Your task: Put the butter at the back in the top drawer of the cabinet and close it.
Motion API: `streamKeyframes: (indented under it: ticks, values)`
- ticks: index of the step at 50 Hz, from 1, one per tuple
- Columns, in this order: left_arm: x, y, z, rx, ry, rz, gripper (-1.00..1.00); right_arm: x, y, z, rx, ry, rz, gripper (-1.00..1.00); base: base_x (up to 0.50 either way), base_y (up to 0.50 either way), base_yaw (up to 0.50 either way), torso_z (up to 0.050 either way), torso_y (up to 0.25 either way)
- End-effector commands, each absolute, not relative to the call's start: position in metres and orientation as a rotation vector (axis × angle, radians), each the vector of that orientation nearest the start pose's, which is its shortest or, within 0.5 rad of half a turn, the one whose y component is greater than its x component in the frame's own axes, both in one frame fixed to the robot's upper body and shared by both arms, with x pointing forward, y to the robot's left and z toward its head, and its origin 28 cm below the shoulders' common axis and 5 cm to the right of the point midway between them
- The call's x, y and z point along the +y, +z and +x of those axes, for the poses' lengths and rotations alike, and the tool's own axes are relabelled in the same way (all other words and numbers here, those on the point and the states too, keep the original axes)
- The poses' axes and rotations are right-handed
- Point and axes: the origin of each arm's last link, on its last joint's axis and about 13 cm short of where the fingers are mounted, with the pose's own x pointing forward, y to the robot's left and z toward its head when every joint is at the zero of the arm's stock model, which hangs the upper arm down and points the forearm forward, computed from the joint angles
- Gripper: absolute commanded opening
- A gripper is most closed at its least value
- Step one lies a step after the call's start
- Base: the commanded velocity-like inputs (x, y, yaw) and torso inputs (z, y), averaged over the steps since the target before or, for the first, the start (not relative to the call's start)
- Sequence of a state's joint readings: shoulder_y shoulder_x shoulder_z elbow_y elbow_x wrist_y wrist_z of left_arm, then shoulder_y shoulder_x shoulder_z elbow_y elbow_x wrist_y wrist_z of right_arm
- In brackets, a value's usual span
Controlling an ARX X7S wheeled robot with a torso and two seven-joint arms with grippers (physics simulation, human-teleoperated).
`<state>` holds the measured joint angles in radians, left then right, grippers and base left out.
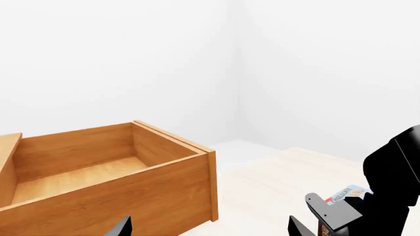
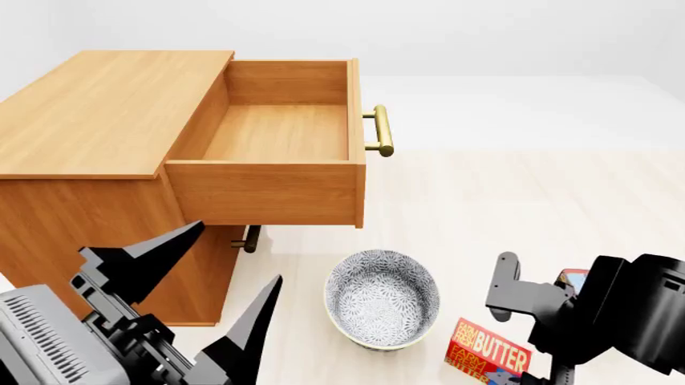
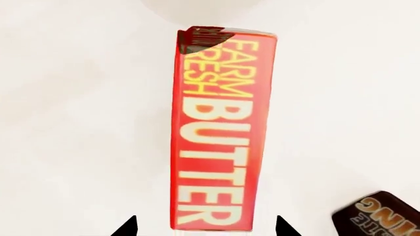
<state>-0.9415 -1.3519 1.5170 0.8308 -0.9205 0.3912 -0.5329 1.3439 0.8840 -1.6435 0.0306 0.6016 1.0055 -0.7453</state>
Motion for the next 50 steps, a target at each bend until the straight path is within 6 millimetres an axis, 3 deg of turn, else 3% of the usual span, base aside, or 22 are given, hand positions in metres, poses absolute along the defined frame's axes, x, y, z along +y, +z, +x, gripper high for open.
streamKeyframes:
  ticks: [1, 50]
  values:
    - [0.251, 0.191, 0.142, -0.178, -0.626, -0.007, 1.00, -0.236, 0.159, 0.296, 1.252, 0.827, -0.805, 1.00, 0.00, 0.00, 0.00, 0.000, 0.000]
    - [0.252, 0.188, 0.143, -0.173, -0.621, -0.012, 1.00, -0.239, 0.128, 0.301, 1.259, 0.843, -0.735, 1.00, 0.00, 0.00, 0.00, 0.000, 0.000]
